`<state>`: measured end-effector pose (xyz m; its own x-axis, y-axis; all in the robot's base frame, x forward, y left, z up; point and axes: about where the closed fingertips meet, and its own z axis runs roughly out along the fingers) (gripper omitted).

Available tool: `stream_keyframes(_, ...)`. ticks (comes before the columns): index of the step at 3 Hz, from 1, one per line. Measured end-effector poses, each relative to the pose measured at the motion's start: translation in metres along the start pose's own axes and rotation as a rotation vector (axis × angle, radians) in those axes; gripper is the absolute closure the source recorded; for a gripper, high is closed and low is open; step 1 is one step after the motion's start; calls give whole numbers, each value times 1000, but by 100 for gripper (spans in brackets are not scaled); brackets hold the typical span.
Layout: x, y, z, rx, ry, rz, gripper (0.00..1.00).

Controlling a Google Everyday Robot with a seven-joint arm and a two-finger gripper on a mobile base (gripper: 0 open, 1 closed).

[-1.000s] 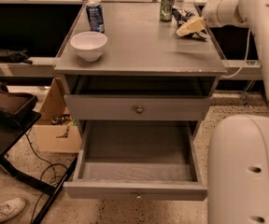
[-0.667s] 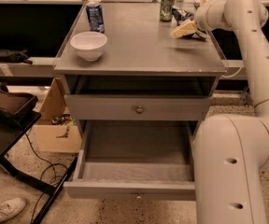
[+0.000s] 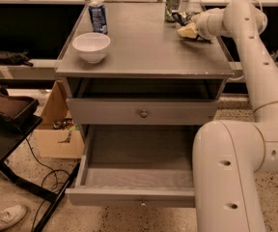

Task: Place blue chip bag into middle drawer

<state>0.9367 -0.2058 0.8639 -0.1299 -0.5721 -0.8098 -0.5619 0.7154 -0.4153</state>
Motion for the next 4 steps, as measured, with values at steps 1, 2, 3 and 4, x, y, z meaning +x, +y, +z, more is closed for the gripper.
stream_keyframes(1,0,0,0,0,0,0,68)
stream_keyframes(2,0,0,0,-1,0,0,98)
stream_keyframes(3,-7,-4,-9,1,-16,-3,100)
stream_keyframes(4,-36,-23,-52,11,-85,-15,100)
